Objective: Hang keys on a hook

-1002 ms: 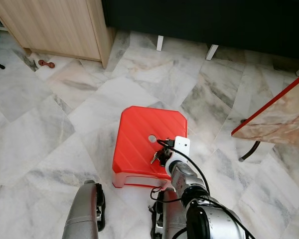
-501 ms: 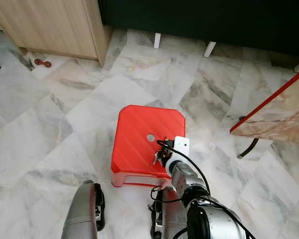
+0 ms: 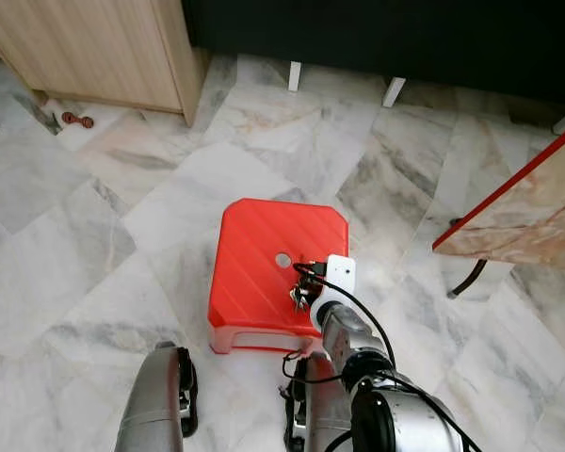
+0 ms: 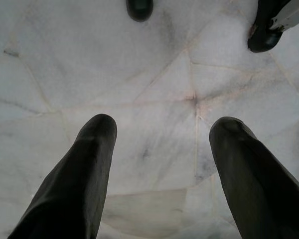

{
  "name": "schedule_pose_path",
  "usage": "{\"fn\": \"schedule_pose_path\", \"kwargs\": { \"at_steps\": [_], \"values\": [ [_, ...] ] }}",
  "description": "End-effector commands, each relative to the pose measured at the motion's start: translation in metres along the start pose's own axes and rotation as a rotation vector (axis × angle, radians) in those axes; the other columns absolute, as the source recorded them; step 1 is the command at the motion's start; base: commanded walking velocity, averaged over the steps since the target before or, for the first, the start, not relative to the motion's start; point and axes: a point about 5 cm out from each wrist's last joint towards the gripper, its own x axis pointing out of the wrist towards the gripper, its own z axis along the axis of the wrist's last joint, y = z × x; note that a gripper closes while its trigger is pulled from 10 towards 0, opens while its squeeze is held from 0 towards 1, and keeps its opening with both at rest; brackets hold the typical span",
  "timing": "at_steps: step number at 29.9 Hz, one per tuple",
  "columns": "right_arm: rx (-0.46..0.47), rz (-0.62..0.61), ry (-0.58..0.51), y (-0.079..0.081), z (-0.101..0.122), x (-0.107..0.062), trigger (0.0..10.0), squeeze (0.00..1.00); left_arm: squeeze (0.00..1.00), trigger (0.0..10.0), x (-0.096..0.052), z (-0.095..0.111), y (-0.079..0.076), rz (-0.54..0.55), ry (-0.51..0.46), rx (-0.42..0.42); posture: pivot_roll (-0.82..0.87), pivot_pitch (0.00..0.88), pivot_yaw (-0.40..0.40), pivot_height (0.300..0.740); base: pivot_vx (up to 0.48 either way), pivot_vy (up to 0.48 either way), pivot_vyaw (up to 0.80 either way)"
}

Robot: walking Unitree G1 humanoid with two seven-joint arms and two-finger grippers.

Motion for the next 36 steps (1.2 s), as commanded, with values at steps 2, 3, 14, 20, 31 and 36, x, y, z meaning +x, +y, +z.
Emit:
{"fn": "schedule_pose_path", "kwargs": {
  "at_steps": [2, 3, 14, 20, 31, 36],
  "values": [
    [-0.023, 0.012, -0.016, -0.002, -0.001, -0.001, 0.0, 0.00, 0.00, 10.0, 0.003, -0.007, -0.017, -0.058, 0.050, 0.005, 0.15, 0.379, -0.134, 0.650, 0.000, 0.000, 0.00],
    [-0.023, 0.012, -0.016, -0.002, -0.001, -0.001, 0.0, 0.00, 0.00, 10.0, 0.003, -0.007, -0.017, -0.058, 0.050, 0.005, 0.15, 0.379, -0.134, 0.650, 0.000, 0.000, 0.00],
    [-0.085, 0.086, -0.194, -0.012, 0.025, -0.006, 0.0, 0.00, 0.00, 10.0, 0.021, 0.012, -0.015, -0.047, 0.047, -0.005, 0.15, 0.271, -0.147, 0.650, 0.000, 0.000, 0.00],
    [-0.119, 0.099, -0.311, -0.019, 0.035, -0.013, 0.0, 0.00, 0.00, 10.0, 0.031, 0.021, -0.011, -0.034, 0.066, 0.000, 0.14, 0.207, -0.144, 0.650, 0.000, 0.000, 0.00],
    [-0.232, 0.105, -0.499, -0.019, 0.027, -0.037, 10.0, 0.00, 0.00, 10.0, 0.050, 0.064, -0.001, -0.003, 0.007, 0.031, 0.12, 0.123, -0.120, 0.650, 0.000, 0.000, 0.00],
    [-0.186, 0.050, -0.502, -0.025, 0.019, -0.041, 10.0, 0.00, 0.00, 10.0, 0.054, 0.073, 0.000, -0.002, 0.008, 0.050, 0.10, 0.095, -0.104, 0.650, 0.000, 0.000, 0.00]
  ]
}}
